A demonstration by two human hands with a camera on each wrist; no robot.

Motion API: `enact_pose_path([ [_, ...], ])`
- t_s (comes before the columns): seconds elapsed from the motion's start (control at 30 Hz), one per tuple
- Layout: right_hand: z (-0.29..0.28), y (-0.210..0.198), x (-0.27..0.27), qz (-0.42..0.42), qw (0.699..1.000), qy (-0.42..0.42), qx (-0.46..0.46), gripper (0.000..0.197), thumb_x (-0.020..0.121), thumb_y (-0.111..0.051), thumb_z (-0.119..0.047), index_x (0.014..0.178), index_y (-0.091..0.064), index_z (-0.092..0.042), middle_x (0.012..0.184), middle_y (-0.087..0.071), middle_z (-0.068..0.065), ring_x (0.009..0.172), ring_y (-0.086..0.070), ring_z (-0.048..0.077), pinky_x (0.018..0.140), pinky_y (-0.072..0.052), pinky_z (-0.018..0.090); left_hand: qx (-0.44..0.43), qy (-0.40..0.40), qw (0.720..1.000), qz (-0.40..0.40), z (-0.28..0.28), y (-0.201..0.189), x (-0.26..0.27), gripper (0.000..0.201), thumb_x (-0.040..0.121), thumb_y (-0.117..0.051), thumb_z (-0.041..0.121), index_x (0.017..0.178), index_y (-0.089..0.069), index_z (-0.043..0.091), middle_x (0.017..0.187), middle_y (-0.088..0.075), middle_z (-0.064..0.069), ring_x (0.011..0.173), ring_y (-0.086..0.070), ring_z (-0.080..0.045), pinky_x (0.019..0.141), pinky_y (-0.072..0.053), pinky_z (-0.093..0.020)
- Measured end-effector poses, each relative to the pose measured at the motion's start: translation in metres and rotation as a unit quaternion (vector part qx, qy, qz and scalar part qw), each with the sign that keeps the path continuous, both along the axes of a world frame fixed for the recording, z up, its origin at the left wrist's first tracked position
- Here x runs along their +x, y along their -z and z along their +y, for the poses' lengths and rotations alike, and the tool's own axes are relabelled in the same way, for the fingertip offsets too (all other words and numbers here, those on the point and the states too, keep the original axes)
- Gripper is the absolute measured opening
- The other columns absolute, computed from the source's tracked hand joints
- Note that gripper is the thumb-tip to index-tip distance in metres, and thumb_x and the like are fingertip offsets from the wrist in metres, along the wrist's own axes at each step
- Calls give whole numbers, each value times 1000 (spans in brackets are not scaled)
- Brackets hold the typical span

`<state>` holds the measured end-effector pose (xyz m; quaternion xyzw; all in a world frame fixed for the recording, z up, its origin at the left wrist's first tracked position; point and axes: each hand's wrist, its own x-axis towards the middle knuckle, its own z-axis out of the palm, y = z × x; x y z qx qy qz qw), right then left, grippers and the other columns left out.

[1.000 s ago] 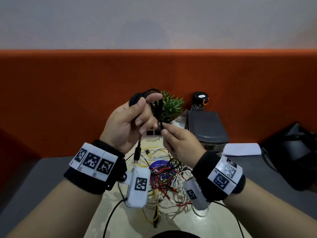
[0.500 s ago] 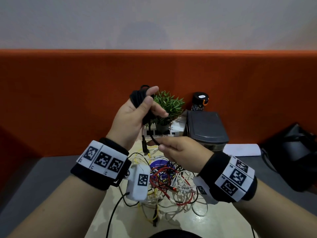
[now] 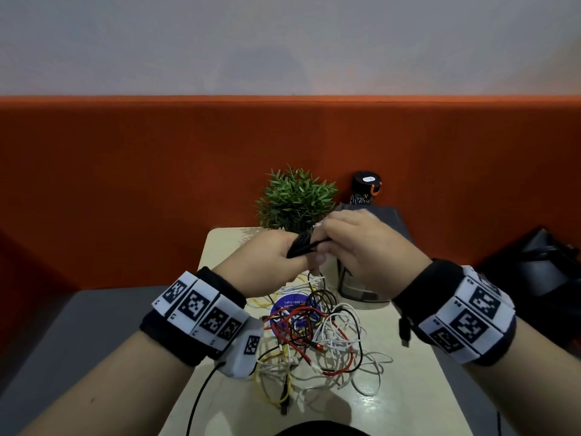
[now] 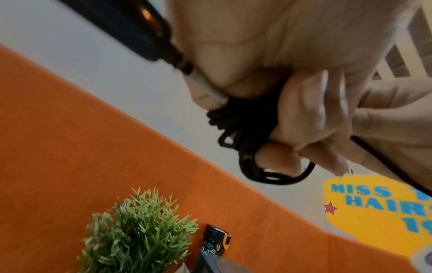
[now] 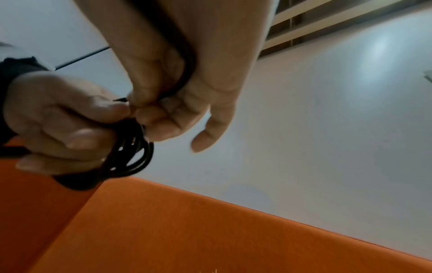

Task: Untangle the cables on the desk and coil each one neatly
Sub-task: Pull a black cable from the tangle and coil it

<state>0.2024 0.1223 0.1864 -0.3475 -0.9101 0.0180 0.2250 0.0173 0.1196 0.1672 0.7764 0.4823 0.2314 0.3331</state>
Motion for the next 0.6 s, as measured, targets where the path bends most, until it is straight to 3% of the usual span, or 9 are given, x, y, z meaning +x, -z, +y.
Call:
enact_pose_path([
  [0.13, 1, 7, 3, -34, 973, 91, 210, 19, 87, -54, -25, 87, -73, -22, 74, -53, 2, 74, -47, 25, 70, -26, 34, -60, -5, 998, -32, -4, -2, 1, 34, 92, -56, 38, 68, -66, 16, 47, -47, 4, 44, -44, -17, 48, -38, -30],
  [0.23, 5, 13, 3, -9, 974, 96, 203, 27, 85, -48, -18, 91, -75, -17, 66, -53, 2, 64, -53, 27, 64, -27, 33, -100, 10, 993, -60, -7, -3, 4, 34, 93, -56, 34, 66, -62, 14, 41, -44, 4, 36, -40, -15, 49, -39, -37],
  [0.3, 3, 15, -3, 66, 988, 85, 113, 29, 87, -48, -12, 99, -74, -12, 70, -58, 2, 67, -58, 27, 65, -38, 30, -140, 25, 983, -114, -10, -3, 6, 33, 92, -57, 32, 65, -60, 12, 37, -42, 4, 31, -38, -13, 55, -39, -43],
  [0.33, 2, 15, -5, 105, 990, 84, 50, 28, 90, -51, -8, 108, -72, -11, 76, -59, 0, 73, -58, 24, 68, -41, 23, -158, 38, 976, -143, -11, -2, 7, 33, 90, -58, 32, 65, -58, 11, 35, -42, 4, 30, -37, -12, 57, -38, -45],
  [0.4, 0, 15, -7, 157, 982, 65, -84, 35, 93, -50, -2, 123, -64, -12, 90, -58, -4, 85, -54, 10, 75, -35, 5, -185, 65, 960, -200, -13, 0, 8, 32, 88, -62, 31, 64, -57, 10, 32, -40, 3, 28, -35, -12, 56, -38, -46],
  [0.47, -1, 13, -6, 247, 940, 14, -236, 42, 90, -45, -3, 129, -58, -13, 105, -62, -3, 98, -55, 3, 85, -37, 7, -193, 84, 944, -253, -14, 2, 8, 29, 86, -63, 28, 62, -58, 12, 32, -37, 2, 26, -35, -12, 51, -41, -35],
  [0.53, -3, 13, -2, 341, 864, -43, -368, 47, 87, -48, -19, 133, -54, -11, 121, -62, -1, 115, -54, 3, 98, -40, 14, -195, 99, 929, -298, -15, 3, 6, 31, 80, -70, 37, 61, -60, 15, 32, -35, 4, 26, -35, -11, 47, -43, -25],
  [0.57, -3, 14, 0, 352, 844, -64, -400, 53, 87, -54, -33, 135, -50, -12, 124, -62, -1, 119, -53, 4, 101, -40, 17, -197, 110, 922, -316, -14, 3, 4, 35, 76, -73, 45, 62, -60, 16, 32, -35, 5, 25, -35, -10, 47, -44, -24],
  [0.6, -4, 16, 2, 336, 844, -75, -412, 62, 84, -61, -44, 137, -47, -16, 121, -64, -4, 118, -54, 2, 99, -41, 17, -200, 119, 915, -329, -14, 3, 4, 38, 72, -74, 51, 63, -60, 17, 32, -36, 7, 25, -36, -10, 47, -43, -24],
])
